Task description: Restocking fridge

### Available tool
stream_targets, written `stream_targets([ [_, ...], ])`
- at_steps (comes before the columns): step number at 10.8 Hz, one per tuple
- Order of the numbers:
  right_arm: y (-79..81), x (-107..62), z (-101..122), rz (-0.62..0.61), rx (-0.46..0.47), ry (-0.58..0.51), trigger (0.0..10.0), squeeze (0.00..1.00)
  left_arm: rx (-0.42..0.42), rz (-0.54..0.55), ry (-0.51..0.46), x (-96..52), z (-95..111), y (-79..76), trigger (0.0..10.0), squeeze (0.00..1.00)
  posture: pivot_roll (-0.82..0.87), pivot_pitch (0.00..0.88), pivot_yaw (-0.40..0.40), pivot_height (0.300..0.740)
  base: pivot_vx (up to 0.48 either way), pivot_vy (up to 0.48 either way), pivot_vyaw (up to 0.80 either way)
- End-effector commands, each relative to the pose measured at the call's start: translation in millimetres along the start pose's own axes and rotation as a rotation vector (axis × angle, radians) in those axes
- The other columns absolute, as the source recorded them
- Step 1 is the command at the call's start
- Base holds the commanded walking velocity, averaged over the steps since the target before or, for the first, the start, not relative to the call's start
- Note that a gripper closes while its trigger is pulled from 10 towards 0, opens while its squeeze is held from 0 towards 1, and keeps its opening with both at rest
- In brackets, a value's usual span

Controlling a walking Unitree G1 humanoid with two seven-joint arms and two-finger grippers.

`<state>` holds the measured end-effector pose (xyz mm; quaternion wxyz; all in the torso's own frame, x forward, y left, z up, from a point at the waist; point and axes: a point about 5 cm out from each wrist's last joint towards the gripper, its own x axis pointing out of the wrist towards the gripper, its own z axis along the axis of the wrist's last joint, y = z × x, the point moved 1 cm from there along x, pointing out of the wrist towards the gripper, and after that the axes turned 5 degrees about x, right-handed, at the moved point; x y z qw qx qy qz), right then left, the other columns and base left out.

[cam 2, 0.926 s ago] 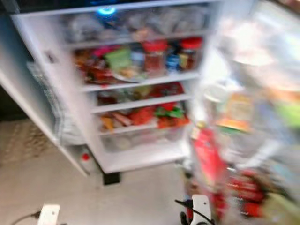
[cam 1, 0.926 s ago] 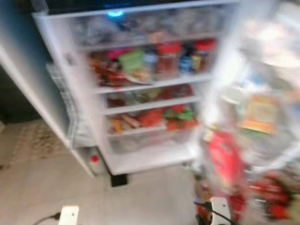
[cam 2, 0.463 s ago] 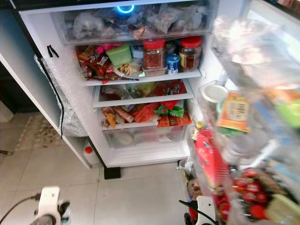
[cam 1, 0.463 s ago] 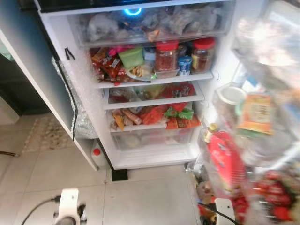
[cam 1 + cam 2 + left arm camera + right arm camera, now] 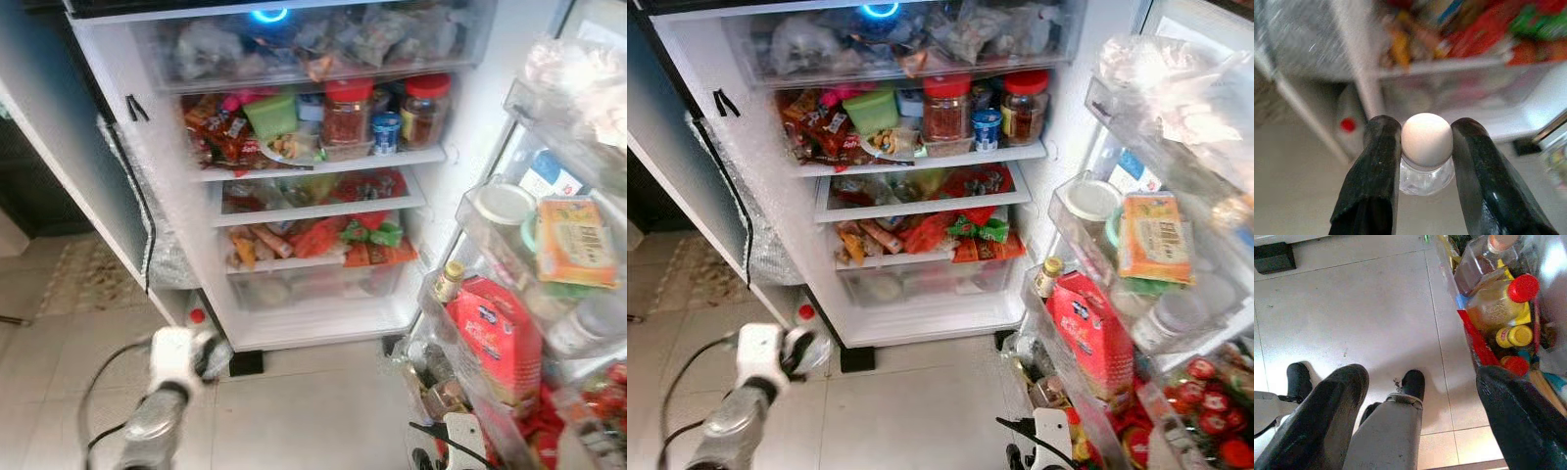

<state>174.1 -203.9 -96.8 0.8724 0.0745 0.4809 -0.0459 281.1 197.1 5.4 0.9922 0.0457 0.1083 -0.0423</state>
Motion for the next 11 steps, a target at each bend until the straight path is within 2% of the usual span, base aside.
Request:
stream_targets([
  [1,-0.7,-0.5,-3.5,-0.001,0.003,0.016,10.0,0.0,-0.009,0.013,-0.05,-1.1,6.7,3.9,10.0,0.0,-0.01,0.083,0.038,0.74,0.0,0.0,0.0],
  [4,-3.2,-0.9,-4.1,-0.003,-0.025,0.024,10.0,0.0,-0.027,0.041,-0.102,-3.1,13.5,5.0,10.0,0.0,0.0,0.096,0.034,0.74,0.0,0.0,0.0],
  [6,-4.1,-1.4,-5.1,-0.006,-0.002,0.016,10.0,0.0,-0.038,0.056,-0.088,-5.4,10.0,7.8,10.0,0.0,0.0,0.094,0.033,0.74,0.0,0.0,0.0],
  [11,-4.6,-1.9,-7.7,-0.005,-0.007,0.02,10.0,0.0,-0.027,0.058,-0.102,-5.2,15.6,13.4,10.0,0.0,0.0,0.082,0.037,0.74,0.0,0.0,0.0],
])
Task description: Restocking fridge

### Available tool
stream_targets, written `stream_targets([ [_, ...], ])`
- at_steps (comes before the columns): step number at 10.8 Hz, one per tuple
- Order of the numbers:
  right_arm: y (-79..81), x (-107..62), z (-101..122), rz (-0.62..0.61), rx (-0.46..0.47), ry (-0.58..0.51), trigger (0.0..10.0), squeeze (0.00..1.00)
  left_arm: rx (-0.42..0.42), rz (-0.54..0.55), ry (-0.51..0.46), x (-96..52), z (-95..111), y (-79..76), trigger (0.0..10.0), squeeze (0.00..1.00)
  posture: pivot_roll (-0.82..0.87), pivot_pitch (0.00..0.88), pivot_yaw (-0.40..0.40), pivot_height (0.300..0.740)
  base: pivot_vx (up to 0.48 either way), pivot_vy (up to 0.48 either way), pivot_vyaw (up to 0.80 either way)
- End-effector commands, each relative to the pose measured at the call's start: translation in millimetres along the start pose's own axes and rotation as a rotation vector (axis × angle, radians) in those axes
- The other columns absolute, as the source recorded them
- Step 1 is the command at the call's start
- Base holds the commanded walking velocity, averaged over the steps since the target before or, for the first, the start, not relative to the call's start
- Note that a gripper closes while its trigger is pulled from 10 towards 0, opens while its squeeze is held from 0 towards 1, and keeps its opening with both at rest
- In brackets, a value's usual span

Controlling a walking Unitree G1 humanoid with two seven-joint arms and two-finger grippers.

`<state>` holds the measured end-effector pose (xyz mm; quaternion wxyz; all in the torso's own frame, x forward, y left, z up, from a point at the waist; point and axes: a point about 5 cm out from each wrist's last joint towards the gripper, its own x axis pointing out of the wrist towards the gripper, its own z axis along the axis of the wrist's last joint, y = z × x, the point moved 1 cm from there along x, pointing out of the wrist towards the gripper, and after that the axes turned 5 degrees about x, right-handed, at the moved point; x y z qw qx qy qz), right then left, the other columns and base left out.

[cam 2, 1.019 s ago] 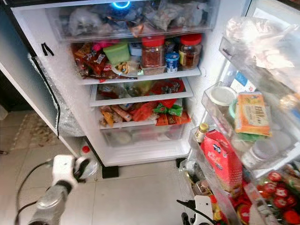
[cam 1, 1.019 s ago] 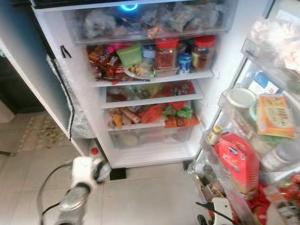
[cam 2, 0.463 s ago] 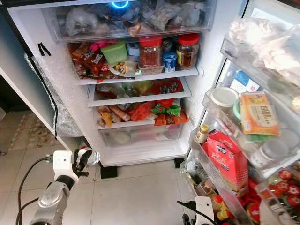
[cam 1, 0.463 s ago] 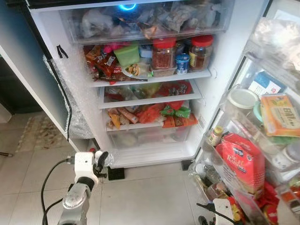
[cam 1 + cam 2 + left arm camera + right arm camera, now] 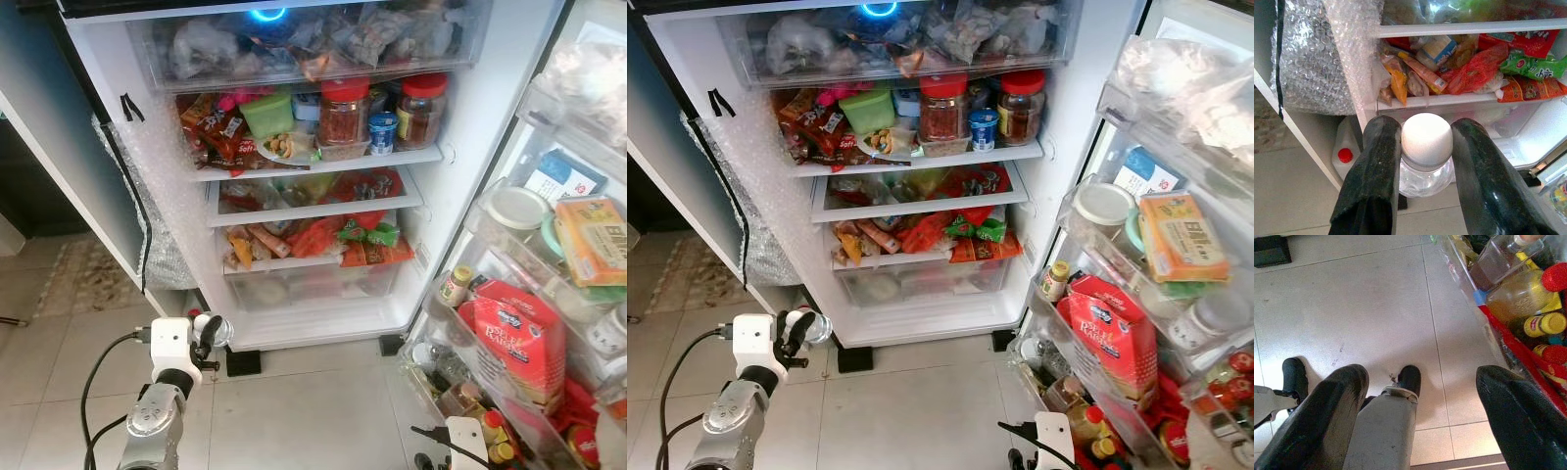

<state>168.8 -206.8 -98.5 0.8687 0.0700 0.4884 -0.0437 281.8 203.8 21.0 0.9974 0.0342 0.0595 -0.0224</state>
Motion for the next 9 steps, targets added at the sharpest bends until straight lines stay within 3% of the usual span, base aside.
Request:
stream_targets([
  [1,-0.4,-0.6,-3.6,-0.001,0.005,0.005,10.0,0.0,-0.002,0.012,-0.001,-1.6,0.2,5.4,10.0,0.0,0.0,0.078,0.04,0.74,0.24,0.0,0.0],
  [9,1.6,-0.2,-2.5,0.002,-0.022,0.001,10.0,0.0,0.001,0.002,0.003,2.5,3.5,7.4,10.0,0.0,0.0,0.082,0.044,0.74,0.262,0.0,0.0],
])
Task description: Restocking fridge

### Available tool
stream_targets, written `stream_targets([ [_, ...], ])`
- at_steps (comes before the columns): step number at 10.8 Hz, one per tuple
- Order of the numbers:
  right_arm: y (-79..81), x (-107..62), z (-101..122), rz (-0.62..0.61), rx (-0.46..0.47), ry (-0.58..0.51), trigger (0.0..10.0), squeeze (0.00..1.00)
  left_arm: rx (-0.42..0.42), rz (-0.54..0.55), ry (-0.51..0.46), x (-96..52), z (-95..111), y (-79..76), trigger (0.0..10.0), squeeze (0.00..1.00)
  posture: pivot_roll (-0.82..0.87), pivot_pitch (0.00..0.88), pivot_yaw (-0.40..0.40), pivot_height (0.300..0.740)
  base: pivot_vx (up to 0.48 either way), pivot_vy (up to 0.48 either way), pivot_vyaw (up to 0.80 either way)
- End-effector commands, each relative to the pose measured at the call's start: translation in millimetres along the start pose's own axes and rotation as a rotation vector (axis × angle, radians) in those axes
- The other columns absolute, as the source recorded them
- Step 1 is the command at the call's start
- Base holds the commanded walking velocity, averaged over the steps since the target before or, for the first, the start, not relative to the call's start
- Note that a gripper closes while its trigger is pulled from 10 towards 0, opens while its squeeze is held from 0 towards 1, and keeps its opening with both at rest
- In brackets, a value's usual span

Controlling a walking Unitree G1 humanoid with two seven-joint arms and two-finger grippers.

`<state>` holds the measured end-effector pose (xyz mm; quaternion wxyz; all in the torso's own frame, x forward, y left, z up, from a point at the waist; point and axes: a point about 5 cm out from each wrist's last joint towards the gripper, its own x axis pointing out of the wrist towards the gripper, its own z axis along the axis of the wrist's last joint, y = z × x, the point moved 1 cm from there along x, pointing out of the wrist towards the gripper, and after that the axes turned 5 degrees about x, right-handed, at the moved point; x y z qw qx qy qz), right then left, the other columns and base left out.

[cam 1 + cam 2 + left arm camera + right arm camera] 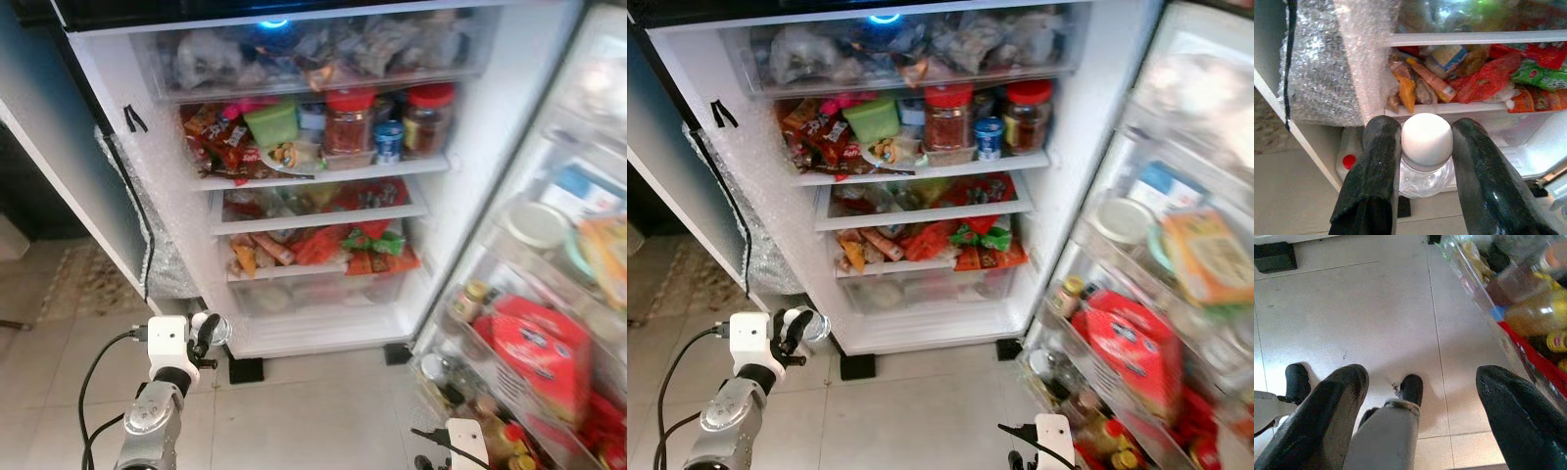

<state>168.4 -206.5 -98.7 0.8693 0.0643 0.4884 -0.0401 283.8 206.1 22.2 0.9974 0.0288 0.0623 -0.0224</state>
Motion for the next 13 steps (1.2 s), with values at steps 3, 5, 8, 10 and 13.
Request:
stream_targets([
  [3,1.1,-0.1,-1.7,-0.003,0.005,-0.002,10.0,0.0,0.014,0.0,0.002,2.1,2.7,4.8,10.0,0.0,0.0,0.084,0.044,0.74,0.291,0.0,0.35],
  [5,1.5,0.1,-0.9,0.001,0.003,-0.004,10.0,0.0,0.018,0.002,0.006,3.1,3.0,5.2,10.0,0.0,0.0,0.09,0.042,0.74,0.291,0.0,0.0],
  [8,1.6,0.2,-0.2,-0.001,0.006,-0.005,10.0,0.0,0.017,-0.003,0.012,3.2,2.0,4.8,10.0,0.0,0.0,0.093,0.04,0.74,0.292,0.0,0.0],
  [10,1.7,0.2,0.7,-0.001,0.016,-0.014,10.0,0.0,0.014,-0.008,0.016,3.2,1.3,4.4,10.0,0.0,0.0,0.093,0.041,0.74,0.294,0.0,0.0],
  [13,1.8,0.3,1.5,0.004,-0.003,-0.014,10.0,0.0,0.014,-0.007,0.012,3.5,1.9,4.2,10.0,0.0,0.0,0.095,0.041,0.74,0.299,0.0,0.0],
])
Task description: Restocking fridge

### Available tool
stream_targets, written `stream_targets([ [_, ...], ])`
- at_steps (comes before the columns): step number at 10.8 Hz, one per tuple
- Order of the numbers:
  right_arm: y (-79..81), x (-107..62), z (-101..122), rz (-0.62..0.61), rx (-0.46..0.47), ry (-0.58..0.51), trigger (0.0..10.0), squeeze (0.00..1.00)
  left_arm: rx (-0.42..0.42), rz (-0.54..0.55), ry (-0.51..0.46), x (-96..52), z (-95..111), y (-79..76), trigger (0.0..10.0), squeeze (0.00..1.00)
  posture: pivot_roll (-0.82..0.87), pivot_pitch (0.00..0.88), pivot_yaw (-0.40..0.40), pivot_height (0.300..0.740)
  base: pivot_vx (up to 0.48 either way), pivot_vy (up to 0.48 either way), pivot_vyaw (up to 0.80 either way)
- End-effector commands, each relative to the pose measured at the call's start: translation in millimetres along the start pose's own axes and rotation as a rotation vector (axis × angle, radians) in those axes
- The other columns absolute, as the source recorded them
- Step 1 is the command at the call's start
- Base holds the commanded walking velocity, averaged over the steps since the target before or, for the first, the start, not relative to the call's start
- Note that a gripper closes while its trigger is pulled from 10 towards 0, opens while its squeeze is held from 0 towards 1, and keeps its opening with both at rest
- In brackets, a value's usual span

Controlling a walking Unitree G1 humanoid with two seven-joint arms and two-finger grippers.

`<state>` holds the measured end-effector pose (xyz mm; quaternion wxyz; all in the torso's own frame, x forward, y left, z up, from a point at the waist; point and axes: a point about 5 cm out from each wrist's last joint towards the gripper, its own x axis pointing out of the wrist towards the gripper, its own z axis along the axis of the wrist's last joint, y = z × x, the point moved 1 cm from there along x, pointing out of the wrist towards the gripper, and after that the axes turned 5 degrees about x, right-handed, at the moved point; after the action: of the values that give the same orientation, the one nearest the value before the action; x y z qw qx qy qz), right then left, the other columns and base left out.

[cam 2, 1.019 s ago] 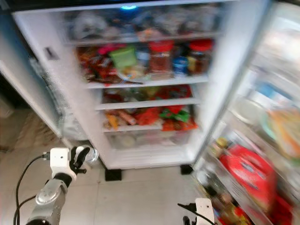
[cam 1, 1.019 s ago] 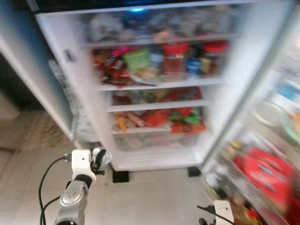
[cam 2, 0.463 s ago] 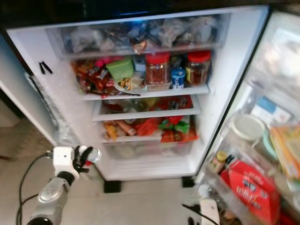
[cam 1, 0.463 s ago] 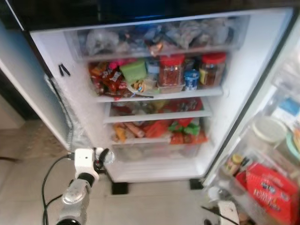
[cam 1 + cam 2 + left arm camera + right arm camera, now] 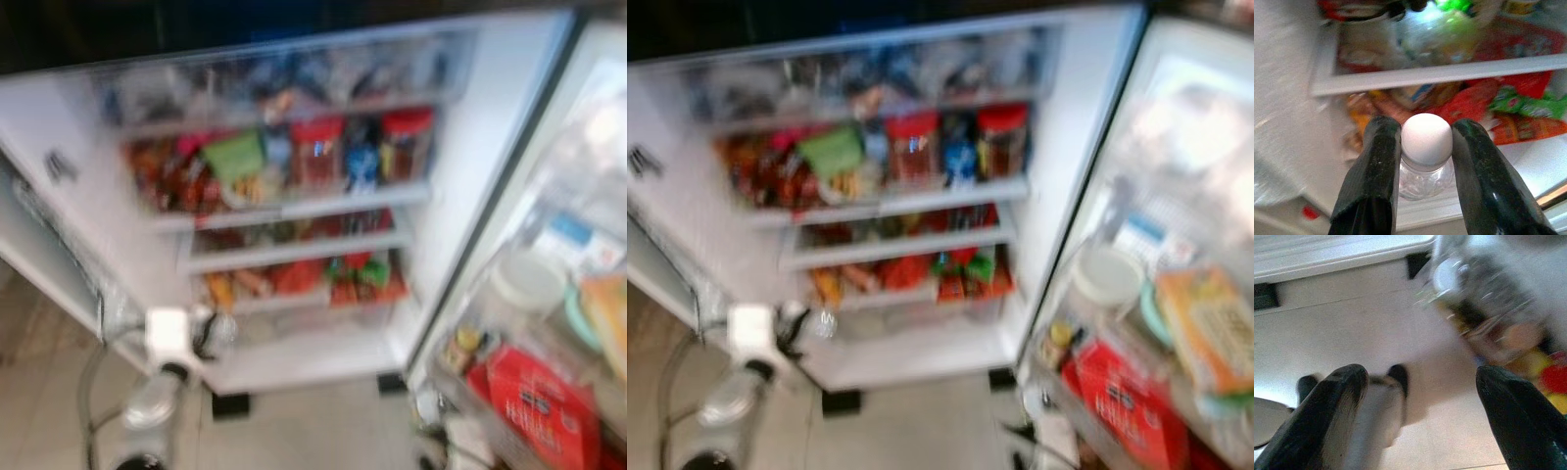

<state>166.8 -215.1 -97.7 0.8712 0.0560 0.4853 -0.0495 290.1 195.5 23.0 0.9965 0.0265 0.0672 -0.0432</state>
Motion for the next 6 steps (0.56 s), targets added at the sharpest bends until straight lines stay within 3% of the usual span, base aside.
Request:
stream_targets([
  [1,10.8,1.8,2.0,0.032,-0.019,-0.008,10.0,0.0,0.017,0.036,0.003,-3.6,-0.1,14.8,10.0,0.0,0.0,0.097,0.041,0.74,0.3,0.0,0.0],
  [3,10.7,1.9,2.8,0.029,-0.052,-0.007,10.0,0.0,0.02,0.037,0.002,-3.1,0.7,15.5,10.0,0.0,0.0,0.098,0.041,0.74,0.302,0.0,0.8],
  [4,10.9,1.8,2.1,0.026,-0.013,-0.011,10.0,0.0,0.022,0.037,0.0,-2.3,1.7,15.7,10.0,0.0,0.0,0.098,0.042,0.74,0.304,0.0,0.5],
  [6,11.2,1.8,1.6,0.027,0.003,-0.012,10.0,0.0,0.021,0.037,-0.003,-1.8,2.3,15.7,10.0,0.0,0.0,0.098,0.044,0.74,0.3,0.0,0.0],
])
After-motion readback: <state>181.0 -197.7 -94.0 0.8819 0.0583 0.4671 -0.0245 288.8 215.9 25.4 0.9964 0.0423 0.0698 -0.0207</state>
